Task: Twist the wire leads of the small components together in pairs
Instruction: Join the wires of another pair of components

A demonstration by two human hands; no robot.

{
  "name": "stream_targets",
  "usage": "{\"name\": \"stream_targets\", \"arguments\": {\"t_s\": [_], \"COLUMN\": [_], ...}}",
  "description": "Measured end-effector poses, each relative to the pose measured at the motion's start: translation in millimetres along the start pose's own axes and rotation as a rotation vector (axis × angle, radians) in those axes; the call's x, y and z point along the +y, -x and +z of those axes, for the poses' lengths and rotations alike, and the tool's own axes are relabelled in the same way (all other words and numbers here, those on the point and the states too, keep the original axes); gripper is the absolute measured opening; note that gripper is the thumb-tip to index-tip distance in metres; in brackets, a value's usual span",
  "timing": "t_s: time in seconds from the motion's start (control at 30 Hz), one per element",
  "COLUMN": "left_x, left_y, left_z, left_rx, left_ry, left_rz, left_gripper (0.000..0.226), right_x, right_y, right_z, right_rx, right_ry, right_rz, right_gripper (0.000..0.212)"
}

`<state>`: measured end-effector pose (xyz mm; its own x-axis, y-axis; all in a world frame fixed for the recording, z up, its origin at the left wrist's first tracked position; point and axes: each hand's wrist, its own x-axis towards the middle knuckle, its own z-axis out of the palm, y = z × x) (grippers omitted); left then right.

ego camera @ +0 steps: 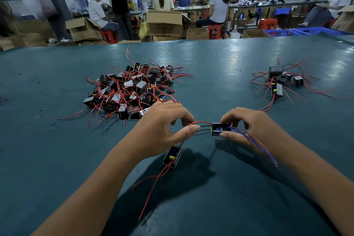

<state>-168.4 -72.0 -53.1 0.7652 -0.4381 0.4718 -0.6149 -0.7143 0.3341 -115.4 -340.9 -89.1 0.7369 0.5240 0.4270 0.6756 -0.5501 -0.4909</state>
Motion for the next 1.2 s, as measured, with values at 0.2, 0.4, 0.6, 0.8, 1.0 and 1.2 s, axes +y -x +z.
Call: {"name": "stream_targets", "arguments": {"t_s": [0.2,0.4,0.6,0.8,1.0,1.2], "left_x": [-8.2,-14.6,-12.5,-8.1,-7.9,-9.7], "left_y": [0.0,-1.2,-0.8,-2.0,-2.8,-2.6], "left_z": [5.7,16.2,19.8,20.1,20.9,19.8], "left_rx": [-0.011,-0.028,-0.045,-0.067,-0.086,-0.035], "left_ry": [0.312,0.432,0.463,0.45,0.45,0.386], "left_rz": [-0.199,-0.297,-0.346,-0.347,-0.274,-0.272], "left_gripper": [0.032,0.039,0.043,0.046,0.038,0.038], "right_x": [-2.6,3.8,8.0,-64.2,-102.6,-67.6], "right_y": [0.0,1.9,-0.5,-14.0,-13.5,-13.8], "right_z": [1.7,-4.4,-34.2,-30.8,47.9,48.9], "right_rx": [-0.033,-0.171,-0.171,0.373,0.171,0.033], "right_ry": [-0.013,0.029,0.089,-0.582,-0.587,-0.329], "right_rz": [-0.016,0.043,0.205,0.222,0.22,0.247], "right_gripper": [0.022,0.023,0.035,0.029,0.043,0.011]}}
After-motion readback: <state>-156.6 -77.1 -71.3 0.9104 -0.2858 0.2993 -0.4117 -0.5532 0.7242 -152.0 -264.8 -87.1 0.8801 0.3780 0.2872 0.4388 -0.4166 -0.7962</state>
